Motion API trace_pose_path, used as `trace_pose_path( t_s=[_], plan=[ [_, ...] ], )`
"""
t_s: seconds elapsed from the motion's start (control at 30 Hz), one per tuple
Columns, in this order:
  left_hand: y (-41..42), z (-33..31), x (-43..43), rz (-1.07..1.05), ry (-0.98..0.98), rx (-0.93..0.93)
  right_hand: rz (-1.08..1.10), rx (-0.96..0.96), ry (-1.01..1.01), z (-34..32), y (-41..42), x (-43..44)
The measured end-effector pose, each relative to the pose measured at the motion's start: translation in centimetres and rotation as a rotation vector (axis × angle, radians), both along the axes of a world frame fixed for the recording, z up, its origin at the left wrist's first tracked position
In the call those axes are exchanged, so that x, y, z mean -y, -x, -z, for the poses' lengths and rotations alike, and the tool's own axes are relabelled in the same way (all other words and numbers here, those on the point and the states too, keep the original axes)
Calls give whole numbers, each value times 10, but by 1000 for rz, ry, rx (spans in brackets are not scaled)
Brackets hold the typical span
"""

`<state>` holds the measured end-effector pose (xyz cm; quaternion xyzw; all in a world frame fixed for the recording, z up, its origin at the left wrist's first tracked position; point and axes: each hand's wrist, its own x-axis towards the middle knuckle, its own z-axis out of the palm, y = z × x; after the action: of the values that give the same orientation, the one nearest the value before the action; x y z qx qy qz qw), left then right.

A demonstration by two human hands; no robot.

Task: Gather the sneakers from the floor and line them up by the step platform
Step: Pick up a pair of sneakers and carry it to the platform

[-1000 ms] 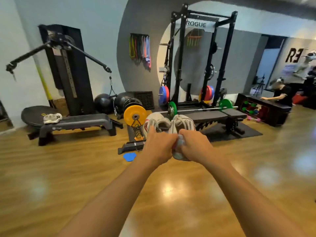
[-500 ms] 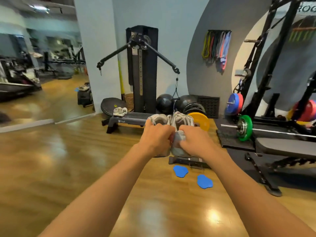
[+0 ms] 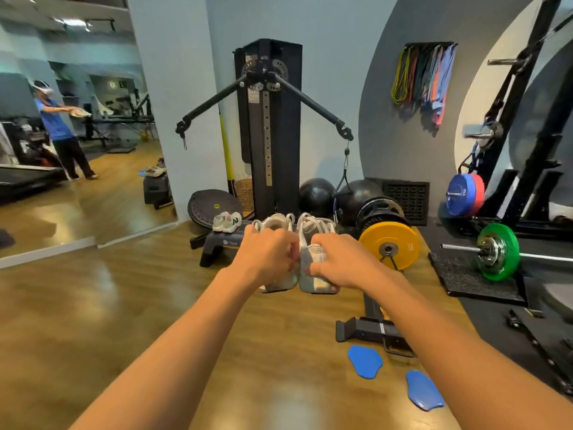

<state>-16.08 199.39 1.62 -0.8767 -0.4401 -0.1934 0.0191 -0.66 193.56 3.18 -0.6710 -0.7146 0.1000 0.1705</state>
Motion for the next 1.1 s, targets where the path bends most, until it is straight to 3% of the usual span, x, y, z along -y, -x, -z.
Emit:
trace_pose_path(
  t_s=[0.43,0.6,0.7,0.9,1.1],
  plan=[
    [31,15,-329,-68,126,35,-98,-12,78,25,8,-361],
    [52,36,-465,-60,160,74,-103,-187,185,41,30,-494],
    [65,51,-551,-53,177,79,-77,-158,184,48,45,-571],
    [69,89,-691,-30,-2,-89,-71,68,29,75,61,-700],
    [69,117,-826,60,-123,-471,-103,226,-57,112,54,-846]
  ],
)
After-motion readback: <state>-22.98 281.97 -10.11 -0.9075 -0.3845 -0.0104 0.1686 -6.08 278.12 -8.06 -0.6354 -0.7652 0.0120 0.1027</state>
